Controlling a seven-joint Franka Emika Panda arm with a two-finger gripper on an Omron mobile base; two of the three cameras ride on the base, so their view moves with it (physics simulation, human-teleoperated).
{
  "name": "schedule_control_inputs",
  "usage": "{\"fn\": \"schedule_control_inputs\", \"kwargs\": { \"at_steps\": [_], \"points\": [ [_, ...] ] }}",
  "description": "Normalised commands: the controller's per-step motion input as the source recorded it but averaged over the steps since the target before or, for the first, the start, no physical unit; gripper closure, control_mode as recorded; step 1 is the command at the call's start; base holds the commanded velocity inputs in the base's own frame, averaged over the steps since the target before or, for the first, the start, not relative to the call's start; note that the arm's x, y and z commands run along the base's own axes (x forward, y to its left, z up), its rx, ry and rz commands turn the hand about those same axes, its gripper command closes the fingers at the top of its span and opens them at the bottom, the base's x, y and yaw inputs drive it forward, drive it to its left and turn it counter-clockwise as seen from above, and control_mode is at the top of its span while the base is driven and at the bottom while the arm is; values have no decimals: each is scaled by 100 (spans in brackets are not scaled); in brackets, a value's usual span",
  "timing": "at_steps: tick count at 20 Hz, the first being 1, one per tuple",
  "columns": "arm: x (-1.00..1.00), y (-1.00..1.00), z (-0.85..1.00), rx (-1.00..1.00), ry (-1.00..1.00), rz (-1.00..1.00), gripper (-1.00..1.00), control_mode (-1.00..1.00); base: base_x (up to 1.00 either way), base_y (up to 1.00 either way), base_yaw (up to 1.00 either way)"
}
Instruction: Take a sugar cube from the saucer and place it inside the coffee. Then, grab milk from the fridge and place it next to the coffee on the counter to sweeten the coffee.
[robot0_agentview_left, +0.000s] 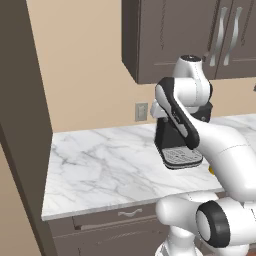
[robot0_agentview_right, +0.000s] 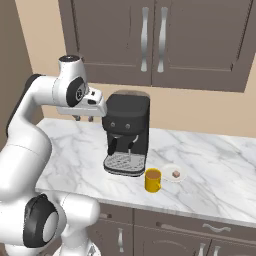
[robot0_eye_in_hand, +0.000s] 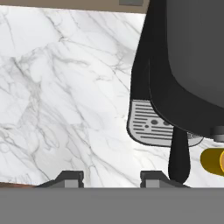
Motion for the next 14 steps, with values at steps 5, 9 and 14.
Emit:
{"fn": "schedule_control_inputs", "kwargs": {
  "at_steps": [5, 9, 14],
  "points": [
    [0, 0, 0, 0, 0, 0, -100, -100, 0, 0, 0],
    [0, 0, 0, 0, 0, 0, -100, -100, 0, 0, 0],
    [0, 0, 0, 0, 0, 0, -100, -100, 0, 0, 0]
  ]
}}
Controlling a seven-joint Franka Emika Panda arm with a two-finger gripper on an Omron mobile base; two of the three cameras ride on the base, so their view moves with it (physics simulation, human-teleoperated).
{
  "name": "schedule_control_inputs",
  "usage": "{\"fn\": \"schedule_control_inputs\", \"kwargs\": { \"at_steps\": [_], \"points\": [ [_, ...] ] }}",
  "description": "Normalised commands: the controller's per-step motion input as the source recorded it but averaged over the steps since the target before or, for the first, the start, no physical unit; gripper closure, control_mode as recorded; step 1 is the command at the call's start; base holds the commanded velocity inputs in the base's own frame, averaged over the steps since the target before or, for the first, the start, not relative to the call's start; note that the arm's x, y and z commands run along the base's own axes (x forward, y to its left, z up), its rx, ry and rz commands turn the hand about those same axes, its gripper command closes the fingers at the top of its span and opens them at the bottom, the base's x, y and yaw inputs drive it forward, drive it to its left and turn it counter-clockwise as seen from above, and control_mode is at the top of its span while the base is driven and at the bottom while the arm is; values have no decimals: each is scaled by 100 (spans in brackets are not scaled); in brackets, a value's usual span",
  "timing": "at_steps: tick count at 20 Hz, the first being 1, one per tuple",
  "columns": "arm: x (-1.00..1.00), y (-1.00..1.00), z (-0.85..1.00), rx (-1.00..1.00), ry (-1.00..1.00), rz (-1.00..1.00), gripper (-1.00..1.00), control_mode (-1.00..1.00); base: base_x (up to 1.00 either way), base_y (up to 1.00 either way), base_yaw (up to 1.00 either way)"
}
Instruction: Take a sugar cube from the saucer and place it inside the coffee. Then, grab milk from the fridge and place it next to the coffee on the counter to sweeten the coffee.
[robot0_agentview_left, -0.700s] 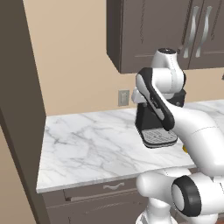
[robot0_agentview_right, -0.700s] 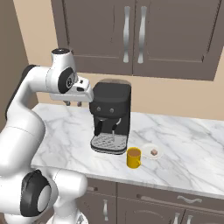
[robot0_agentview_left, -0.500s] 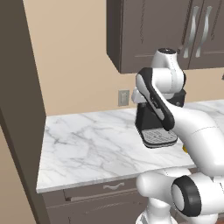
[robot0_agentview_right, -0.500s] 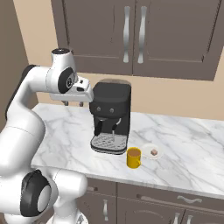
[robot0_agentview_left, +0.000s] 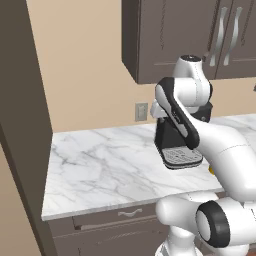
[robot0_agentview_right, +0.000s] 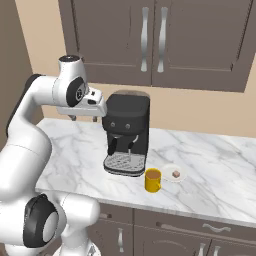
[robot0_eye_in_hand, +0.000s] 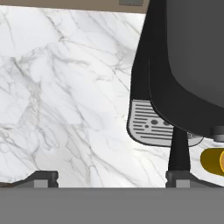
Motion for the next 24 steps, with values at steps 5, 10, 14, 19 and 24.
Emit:
{"fn": "schedule_control_inputs", "kwargs": {
  "at_steps": [5, 10, 14, 19, 24],
  "points": [
    [-42, 0, -1, 0, -1, 0, -100, -100, 0, 0, 0],
    [0, 0, 0, 0, 0, 0, -100, 100, -48, -27, 0],
    [0, 0, 0, 0, 0, 0, -100, 100, -11, -76, -1],
    [0, 0, 0, 0, 0, 0, -100, 100, 0, -96, 0],
    [0, 0, 0, 0, 0, 0, -100, 100, 0, -83, 0]
  ]
}}
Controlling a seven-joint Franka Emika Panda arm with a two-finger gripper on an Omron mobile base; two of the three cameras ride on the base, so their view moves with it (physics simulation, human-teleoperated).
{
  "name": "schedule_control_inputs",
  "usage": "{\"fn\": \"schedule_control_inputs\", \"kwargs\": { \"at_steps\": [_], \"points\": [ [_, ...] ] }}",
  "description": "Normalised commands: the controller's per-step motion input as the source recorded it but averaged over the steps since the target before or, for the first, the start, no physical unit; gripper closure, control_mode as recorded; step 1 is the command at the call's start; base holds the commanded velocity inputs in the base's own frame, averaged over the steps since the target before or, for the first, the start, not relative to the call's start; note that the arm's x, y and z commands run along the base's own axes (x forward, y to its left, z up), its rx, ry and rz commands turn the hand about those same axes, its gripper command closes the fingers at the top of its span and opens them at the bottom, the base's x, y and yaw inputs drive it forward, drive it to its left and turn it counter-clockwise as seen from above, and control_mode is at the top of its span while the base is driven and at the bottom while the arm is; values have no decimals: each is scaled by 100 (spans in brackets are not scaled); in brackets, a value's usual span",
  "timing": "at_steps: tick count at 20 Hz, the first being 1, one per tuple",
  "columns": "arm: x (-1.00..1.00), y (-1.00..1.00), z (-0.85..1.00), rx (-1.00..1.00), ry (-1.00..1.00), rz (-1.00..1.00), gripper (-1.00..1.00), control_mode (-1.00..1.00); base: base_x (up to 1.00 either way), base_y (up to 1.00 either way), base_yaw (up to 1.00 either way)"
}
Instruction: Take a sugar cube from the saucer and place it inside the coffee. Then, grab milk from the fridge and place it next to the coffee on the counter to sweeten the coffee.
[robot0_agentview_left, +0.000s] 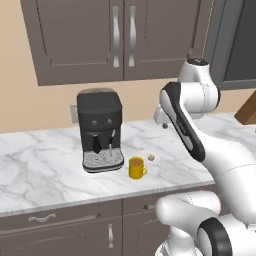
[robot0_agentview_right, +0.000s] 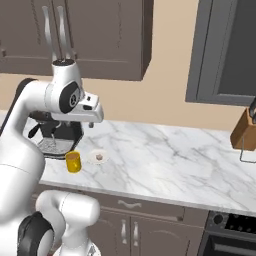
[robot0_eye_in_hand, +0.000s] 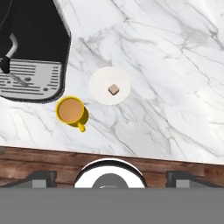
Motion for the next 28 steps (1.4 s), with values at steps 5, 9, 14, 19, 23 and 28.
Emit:
{"fn": "schedule_control_inputs", "kwargs": {
  "at_steps": [5, 9, 14, 19, 23, 28],
  "points": [
    [0, 0, 0, 0, 0, 0, -100, 100, 0, -41, 0],
    [0, 0, 0, 0, 0, 0, -100, 100, 0, -19, 0],
    [0, 0, 0, 0, 0, 0, -100, -100, 0, -10, 0],
    [10, 2, -6, 0, 2, 0, -100, -100, 0, 0, 0],
    [20, 6, -40, -4, 5, 0, -100, -100, 0, 0, 0],
    [19, 2, -55, 6, 8, 0, -100, -100, 0, 0, 0]
  ]
}}
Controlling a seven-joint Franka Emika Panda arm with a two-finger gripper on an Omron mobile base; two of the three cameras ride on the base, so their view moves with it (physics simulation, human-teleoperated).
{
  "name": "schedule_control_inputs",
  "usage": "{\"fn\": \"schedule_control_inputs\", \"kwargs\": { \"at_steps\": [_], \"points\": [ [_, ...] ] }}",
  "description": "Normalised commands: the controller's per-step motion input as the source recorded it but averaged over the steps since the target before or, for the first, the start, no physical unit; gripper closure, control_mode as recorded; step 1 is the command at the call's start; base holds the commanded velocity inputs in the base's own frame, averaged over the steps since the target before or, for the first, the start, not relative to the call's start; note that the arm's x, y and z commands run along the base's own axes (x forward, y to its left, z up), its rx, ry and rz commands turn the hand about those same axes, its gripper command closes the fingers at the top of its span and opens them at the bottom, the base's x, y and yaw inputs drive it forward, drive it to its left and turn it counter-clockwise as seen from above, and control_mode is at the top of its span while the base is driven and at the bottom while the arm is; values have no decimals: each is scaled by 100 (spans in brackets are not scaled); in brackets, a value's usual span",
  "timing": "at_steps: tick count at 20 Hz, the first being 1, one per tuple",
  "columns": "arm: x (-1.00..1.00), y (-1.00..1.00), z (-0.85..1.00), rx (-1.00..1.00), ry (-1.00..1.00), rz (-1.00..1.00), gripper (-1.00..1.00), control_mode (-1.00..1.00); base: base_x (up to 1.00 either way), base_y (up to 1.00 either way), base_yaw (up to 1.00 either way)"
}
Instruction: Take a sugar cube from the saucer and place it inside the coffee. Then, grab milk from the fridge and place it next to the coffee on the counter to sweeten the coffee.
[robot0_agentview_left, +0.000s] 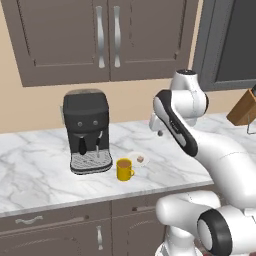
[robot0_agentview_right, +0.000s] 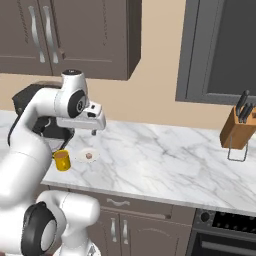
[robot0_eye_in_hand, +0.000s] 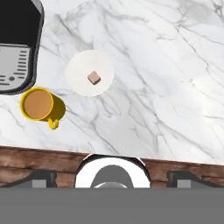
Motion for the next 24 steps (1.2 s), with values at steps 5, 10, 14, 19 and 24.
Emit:
{"fn": "schedule_control_inputs", "kwargs": {
  "at_steps": [5, 10, 14, 19, 24],
  "points": [
    [27, 0, -50, 9, 4, 0, -100, -100, 0, 0, 0],
    [33, 0, -55, 1, 1, 0, -100, -100, 0, 0, 0],
    [34, 2, -59, 0, 3, 0, -100, -100, 0, 0, 0],
    [23, 21, -55, 0, 5, 4, -100, -100, 0, 0, 0],
    [17, 24, -31, 0, 1, 12, -100, -100, 0, 0, 0]
  ]
}}
